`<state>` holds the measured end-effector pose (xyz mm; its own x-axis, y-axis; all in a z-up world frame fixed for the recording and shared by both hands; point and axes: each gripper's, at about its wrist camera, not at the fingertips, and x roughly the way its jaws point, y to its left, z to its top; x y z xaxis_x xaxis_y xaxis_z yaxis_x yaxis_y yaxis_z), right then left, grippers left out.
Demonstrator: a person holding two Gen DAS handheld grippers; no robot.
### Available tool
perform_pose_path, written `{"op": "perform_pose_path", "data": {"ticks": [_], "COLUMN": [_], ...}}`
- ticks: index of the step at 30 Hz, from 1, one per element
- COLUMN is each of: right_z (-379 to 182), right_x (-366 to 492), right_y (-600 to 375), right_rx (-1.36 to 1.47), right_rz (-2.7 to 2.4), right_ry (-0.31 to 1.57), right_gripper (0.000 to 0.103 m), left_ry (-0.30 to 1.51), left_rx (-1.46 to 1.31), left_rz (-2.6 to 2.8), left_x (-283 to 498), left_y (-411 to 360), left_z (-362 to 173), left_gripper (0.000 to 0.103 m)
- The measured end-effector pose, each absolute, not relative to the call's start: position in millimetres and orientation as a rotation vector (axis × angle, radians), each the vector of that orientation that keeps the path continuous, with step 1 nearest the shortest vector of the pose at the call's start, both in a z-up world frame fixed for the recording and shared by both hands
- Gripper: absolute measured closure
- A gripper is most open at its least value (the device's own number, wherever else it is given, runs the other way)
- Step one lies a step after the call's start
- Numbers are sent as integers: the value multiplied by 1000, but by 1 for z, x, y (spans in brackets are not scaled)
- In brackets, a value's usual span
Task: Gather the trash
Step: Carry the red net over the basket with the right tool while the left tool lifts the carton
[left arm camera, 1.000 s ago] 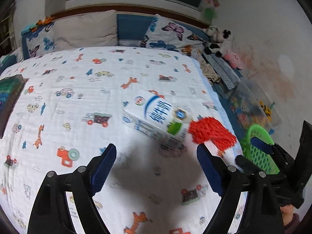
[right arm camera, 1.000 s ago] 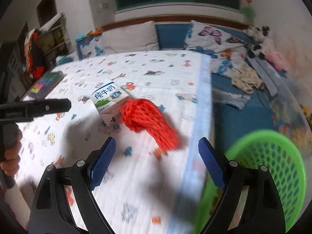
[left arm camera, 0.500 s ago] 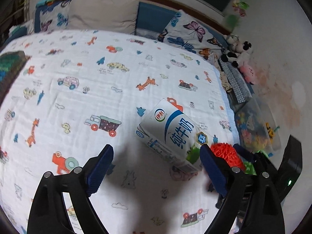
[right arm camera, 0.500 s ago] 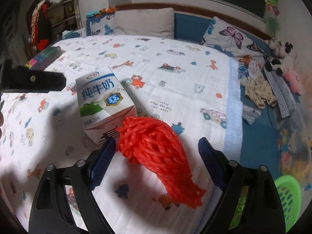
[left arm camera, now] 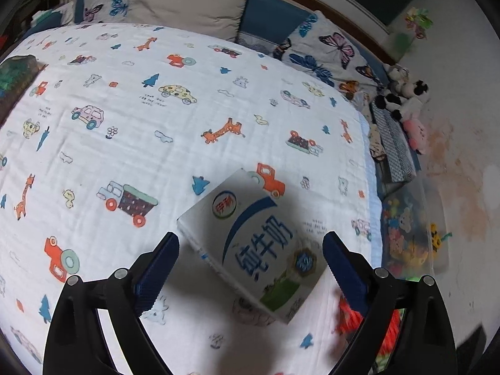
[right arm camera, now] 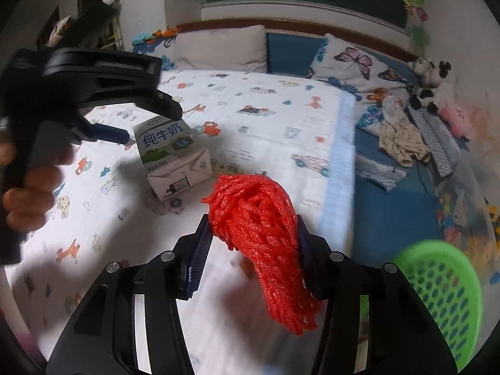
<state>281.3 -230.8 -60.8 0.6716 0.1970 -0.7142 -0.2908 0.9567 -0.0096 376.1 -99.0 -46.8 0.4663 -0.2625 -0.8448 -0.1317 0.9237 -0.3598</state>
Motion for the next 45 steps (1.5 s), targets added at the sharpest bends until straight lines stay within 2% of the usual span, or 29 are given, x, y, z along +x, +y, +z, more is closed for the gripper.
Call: {"op": "perform_pose_path", "data": {"ticks": [20,32,45], "right_z": [-61,-65,-66], "right_x": [223,198,170], "right_y": [-313,-353,-367], "right_rx": [17,104,132], "right_rz": [119,21,-44], "right_ry": [780,786,782], "right_gripper": [51,51,51], "left_ry": [1174,1136,1103], "left_rx": [-410,-349,-264], "left_rz": [70,-57,-219], "left_x": [408,390,350], "left_y": [-110,-120,-146], "left_z": [-76,-65,-49], "left_gripper": [12,32,35]}}
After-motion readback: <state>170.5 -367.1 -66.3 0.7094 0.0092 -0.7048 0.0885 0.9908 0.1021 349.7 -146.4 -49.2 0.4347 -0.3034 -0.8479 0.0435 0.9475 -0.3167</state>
